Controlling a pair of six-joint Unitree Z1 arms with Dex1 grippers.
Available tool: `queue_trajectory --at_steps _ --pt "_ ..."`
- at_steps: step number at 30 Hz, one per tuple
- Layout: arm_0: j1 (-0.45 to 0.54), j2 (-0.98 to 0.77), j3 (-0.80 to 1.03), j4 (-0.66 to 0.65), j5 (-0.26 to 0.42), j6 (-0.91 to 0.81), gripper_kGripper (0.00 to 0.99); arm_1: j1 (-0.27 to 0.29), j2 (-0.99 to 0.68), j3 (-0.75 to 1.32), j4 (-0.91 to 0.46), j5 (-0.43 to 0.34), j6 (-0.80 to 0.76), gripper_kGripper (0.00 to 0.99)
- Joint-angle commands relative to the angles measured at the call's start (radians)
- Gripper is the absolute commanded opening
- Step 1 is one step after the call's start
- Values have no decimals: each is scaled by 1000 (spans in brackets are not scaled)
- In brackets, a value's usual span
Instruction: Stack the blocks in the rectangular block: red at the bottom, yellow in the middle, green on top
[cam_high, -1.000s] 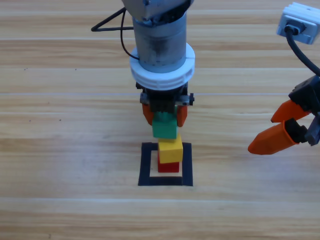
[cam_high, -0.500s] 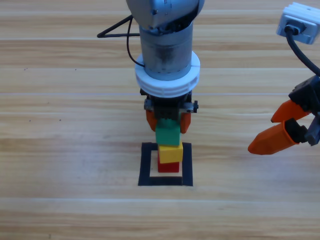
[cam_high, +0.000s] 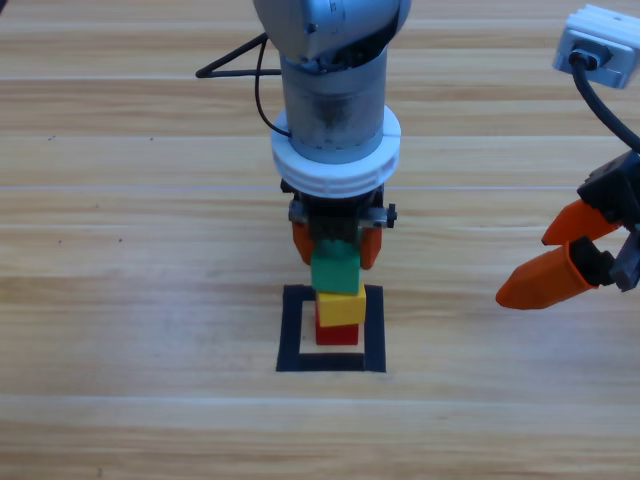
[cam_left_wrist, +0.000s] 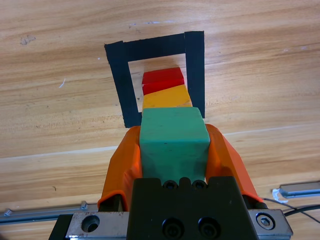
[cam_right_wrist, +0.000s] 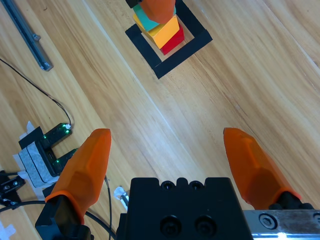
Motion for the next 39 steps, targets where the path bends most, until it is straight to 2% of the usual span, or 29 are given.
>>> queue_trajectory --at_steps 1,10,12,13,14,15,16,17,28,31,32,34,36,37,39 --pt "-19 61 5 7 7 -8 83 -25 22 24 -16 11 -7 990" --pt "-19 61 5 7 9 -8 86 -25 22 24 -16 11 -7 990" --pt "-19 58 5 6 9 -7 137 -25 22 24 -16 11 -7 990" --pt "-19 53 5 6 9 -7 213 -25 22 24 -16 11 -7 990" --pt "-19 44 5 6 9 -8 449 -25 22 24 -16 11 -7 990" --pt "-19 30 10 6 9 -10 761 -25 22 24 -16 11 -7 990" --pt "-21 13 19 6 10 -13 937 -25 21 24 -16 11 -9 990" --pt "-21 1 21 6 10 -13 988 -25 22 24 -16 11 -7 990" --pt "-19 -67 15 7 27 -10 990 -23 31 18 -16 11 -7 990" --pt "-22 -200 19 7 81 -20 990 -23 51 15 -16 6 -9 990" --pt "-36 -269 13 6 130 -22 990 -23 59 14 -16 4 -9 990" --pt "-56 -334 41 1 187 -20 990 -23 67 14 -16 4 -9 990" --pt "-98 -367 79 -14 251 -5 990 -18 59 17 -16 3 -9 990" --pt "-142 -387 96 -17 307 0 990 -18 56 17 -16 3 -9 990" --pt "-202 -421 143 -43 357 4 990 -18 56 17 -16 1 -9 990"
